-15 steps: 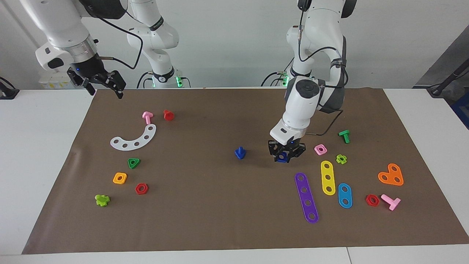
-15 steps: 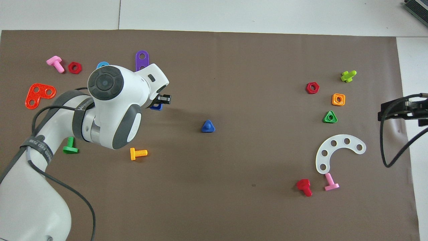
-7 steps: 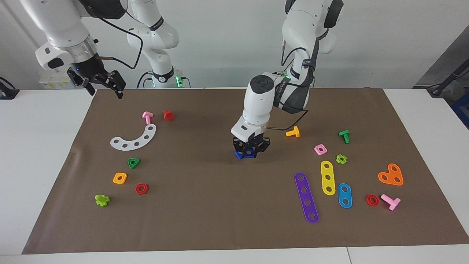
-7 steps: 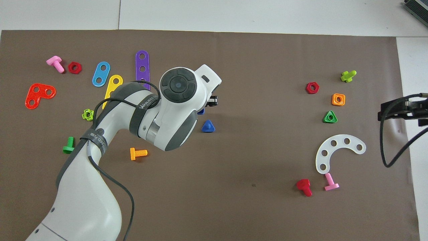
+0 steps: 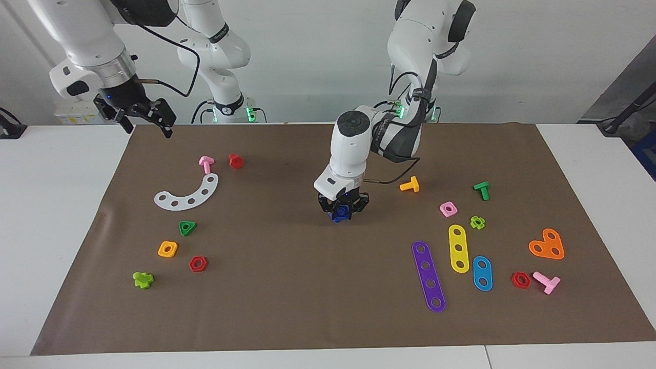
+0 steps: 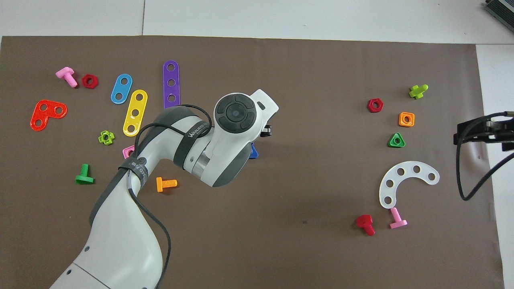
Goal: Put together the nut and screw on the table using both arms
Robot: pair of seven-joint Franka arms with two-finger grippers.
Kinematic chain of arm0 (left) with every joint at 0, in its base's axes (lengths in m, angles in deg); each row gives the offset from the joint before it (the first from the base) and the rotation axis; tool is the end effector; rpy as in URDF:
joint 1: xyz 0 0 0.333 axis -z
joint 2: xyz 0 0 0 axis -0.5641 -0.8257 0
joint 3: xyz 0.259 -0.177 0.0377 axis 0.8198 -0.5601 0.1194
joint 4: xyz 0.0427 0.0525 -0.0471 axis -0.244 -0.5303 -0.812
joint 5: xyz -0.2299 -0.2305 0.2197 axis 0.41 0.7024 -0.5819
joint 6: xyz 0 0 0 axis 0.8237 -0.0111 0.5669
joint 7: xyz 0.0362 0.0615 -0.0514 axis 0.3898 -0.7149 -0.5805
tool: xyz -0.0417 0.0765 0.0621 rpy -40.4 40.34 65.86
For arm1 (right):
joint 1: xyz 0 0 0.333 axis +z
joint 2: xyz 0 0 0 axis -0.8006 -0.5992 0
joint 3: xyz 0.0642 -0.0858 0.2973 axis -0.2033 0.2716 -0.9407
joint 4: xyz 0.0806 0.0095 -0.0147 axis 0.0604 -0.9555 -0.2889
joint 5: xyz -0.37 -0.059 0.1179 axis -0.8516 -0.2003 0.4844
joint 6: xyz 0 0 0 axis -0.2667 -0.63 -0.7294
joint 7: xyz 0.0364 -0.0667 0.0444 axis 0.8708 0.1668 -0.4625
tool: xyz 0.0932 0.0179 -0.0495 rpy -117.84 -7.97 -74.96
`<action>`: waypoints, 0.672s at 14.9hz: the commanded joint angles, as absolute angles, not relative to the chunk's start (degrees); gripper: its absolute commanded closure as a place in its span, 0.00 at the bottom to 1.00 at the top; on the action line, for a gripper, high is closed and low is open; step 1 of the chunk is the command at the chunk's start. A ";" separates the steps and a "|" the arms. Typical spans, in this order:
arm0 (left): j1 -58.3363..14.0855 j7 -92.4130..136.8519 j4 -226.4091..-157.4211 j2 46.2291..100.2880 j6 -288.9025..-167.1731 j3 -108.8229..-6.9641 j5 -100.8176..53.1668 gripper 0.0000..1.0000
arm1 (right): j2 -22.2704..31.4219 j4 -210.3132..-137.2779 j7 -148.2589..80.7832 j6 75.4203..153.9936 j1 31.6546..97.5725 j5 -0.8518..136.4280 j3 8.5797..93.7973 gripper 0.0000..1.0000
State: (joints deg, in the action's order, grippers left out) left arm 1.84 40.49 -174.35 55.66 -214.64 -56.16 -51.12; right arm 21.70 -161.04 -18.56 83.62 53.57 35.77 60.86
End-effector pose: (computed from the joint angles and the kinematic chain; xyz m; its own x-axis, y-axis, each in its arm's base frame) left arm 0.5520 -0.4188 0.3629 0.9923 -0.0793 0.0956 -0.0833 -0.9958 0.0383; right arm 0.5367 -0.0227 0.6306 0.9860 -0.1610 -0.0440 -0.1598 -0.9867 0.0292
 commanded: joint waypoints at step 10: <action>4.15 42.72 -178.17 57.22 -214.20 -55.13 -52.74 1.00 | 22.64 -161.71 -17.48 84.03 53.27 37.74 60.76 0.00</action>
State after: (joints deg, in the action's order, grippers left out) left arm 3.13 41.26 -176.11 55.86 -214.59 -56.10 -51.22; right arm 21.70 -160.93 -18.40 83.95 53.32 38.69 61.02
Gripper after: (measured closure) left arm 0.537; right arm 0.000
